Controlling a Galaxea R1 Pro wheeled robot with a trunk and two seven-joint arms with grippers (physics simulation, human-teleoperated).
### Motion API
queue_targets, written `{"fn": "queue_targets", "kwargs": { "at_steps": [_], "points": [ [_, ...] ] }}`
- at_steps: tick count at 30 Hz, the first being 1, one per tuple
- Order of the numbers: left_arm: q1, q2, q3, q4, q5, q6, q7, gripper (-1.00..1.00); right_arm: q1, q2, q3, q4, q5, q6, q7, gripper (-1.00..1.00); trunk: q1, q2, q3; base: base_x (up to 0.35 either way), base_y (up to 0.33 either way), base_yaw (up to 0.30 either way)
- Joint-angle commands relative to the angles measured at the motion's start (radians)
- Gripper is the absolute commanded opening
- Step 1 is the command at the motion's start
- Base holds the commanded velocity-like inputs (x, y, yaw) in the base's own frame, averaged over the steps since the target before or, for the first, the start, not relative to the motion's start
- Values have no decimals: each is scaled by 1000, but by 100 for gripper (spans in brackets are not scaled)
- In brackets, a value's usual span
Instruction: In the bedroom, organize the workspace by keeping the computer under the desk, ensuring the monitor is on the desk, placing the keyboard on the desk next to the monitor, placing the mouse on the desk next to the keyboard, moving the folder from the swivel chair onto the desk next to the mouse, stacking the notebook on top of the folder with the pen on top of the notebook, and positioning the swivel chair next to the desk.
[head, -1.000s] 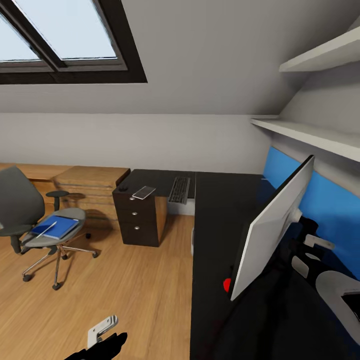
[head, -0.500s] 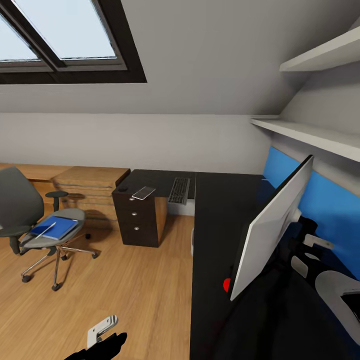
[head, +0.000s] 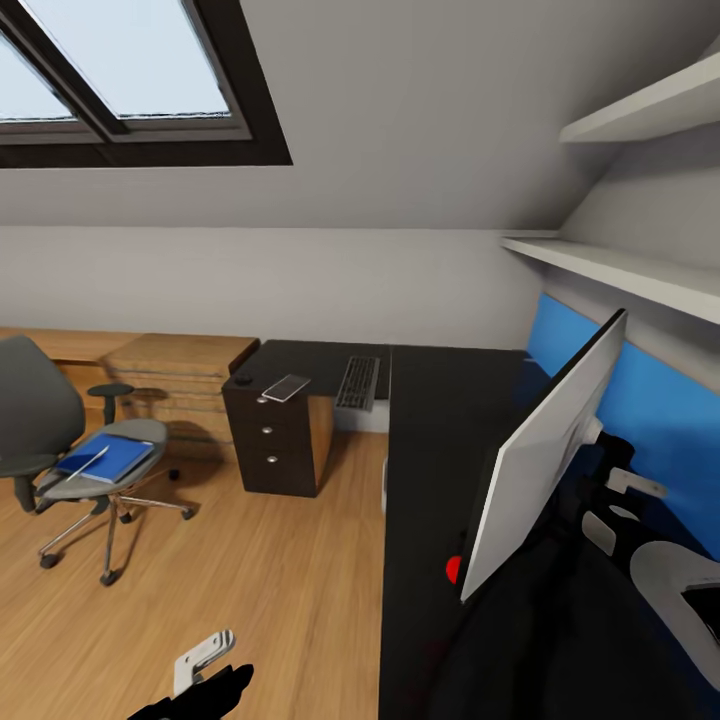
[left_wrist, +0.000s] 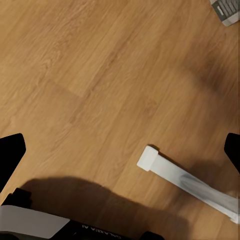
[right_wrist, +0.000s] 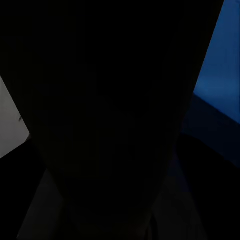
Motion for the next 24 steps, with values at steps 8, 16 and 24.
{"fn": "queue_targets", "kwargs": {
  "at_steps": [8, 16, 24],
  "points": [
    [0, 1, -2, -2, 10, 1, 10, 100, -1, 0, 10, -1, 1, -2, -3, -100, 1, -1, -1, 294, -75, 0],
    [0, 1, -2, -2, 10, 1, 10, 100, -1, 0, 10, 0, 1, -2, -3, -100, 1, -1, -1, 118, -42, 0],
    [0, 1, -2, -3, 10, 1, 10, 100, -1, 0, 10, 0, 1, -1, -3, -100, 1, -1, -1, 5, -2, 0]
  ]
}}
